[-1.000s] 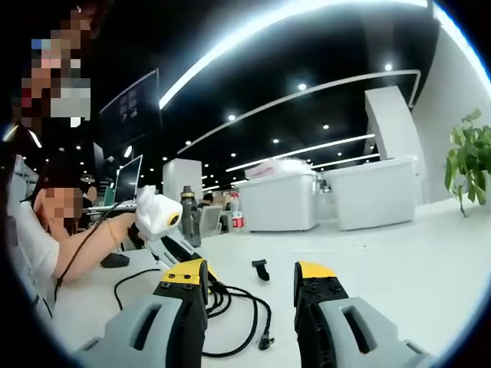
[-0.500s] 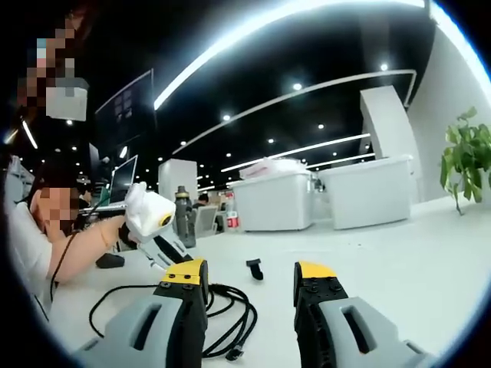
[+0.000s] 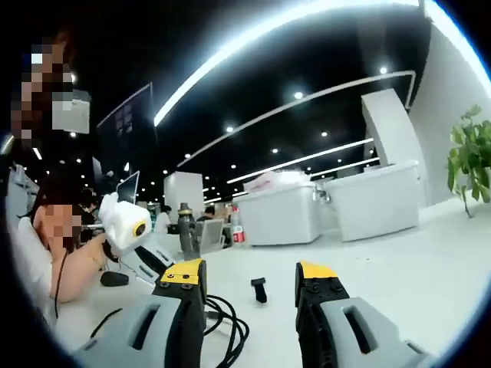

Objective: Coil the Type-C to USB data cable on the desktop and secure it with Velcro straps.

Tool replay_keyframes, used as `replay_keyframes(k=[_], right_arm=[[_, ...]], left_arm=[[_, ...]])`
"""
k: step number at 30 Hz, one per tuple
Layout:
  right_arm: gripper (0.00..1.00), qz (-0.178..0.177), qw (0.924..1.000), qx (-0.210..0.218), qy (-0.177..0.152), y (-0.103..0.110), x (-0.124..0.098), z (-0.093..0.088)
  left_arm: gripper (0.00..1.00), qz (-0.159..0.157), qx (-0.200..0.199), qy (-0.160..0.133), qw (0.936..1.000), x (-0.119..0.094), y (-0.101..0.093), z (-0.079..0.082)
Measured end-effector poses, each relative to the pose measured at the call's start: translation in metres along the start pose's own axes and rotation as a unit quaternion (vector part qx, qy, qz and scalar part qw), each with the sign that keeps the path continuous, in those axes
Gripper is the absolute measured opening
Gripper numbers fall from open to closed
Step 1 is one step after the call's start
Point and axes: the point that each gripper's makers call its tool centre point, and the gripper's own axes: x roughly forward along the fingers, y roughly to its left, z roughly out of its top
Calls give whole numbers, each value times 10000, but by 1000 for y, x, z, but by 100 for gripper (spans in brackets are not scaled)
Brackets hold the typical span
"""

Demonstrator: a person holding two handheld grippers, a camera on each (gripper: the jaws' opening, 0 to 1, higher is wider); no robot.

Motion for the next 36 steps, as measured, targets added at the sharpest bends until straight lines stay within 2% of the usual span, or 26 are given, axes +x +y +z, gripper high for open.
replay_keyframes(k=[2,4,5,6,8,9,12,13,15,17,18,19,21,24,27,28,30,32,33,34,35,36], right_arm=[[45,72,9996,55,283,2,8,-3],[48,210,9970,-81,734,11,18,-13],[52,279,9955,-121,898,19,25,-18],[61,464,9922,-260,1124,29,32,-27],[78,657,9829,-501,1645,45,42,-50],[82,667,9771,-711,1890,48,49,-63],[78,462,9635,-1392,2238,41,57,-84],[78,453,9605,-1503,2299,40,57,-88],[75,403,9545,-1569,2504,38,57,-99],[71,380,9523,-1442,2664,39,58,-109],[65,407,9485,-1461,2781,40,58,-114],[58,374,9411,-1706,2894,38,57,-119],[42,424,9343,-2014,2910,40,59,-121],[29,525,9329,-2236,2776,39,62,-118],[12,550,9297,-2342,2788,37,60,-116],[10,444,9225,-2569,2847,31,58,-117],[8,448,9269,-2474,2787,34,58,-116],[7,388,9263,-2635,2665,34,58,-110],[7,352,9214,-2893,2572,33,58,-106],[7,335,9139,-3203,2471,34,59,-101],[6,381,9060,-3466,2399,37,59,-98],[6,427,9031,-3583,2328,40,60,-96]], left_arm=[[7,95,105,46,9999,-3,-1,5],[7,175,195,91,9996,-3,-2,8],[7,223,280,116,9993,-3,-3,10],[7,257,323,139,9991,-3,-5,10],[7,347,406,206,9984,-1,-5,12],[7,428,534,299,9972,-1,-4,11],[7,504,595,371,9963,-1,-6,11],[7,527,599,375,9961,-1,-6,11],[7,590,663,394,9953,-3,-6,11],[7,647,718,394,9945,-3,-5,14],[7,663,723,388,9944,-4,-5,15],[7,674,740,377,9943,-4,-5,16],[7,706,780,338,9939,-5,-11,20],[7,750,840,354,9930,-7,-14,21],[7,819,870,257,9925,-9,-12,22],[7,828,897,181,9924,-9,-11,23],[8,859,934,168,9918,-9,-12,24],[9,922,840,-7,9922,-9,-11,25],[11,983,828,-249,9914,-10,-10,28],[12,987,644,-398,9922,-11,-7,29],[17,1023,486,-480,9924,-12,-4,29],[27,1003,206,-530,9933,-13,-1,28]])
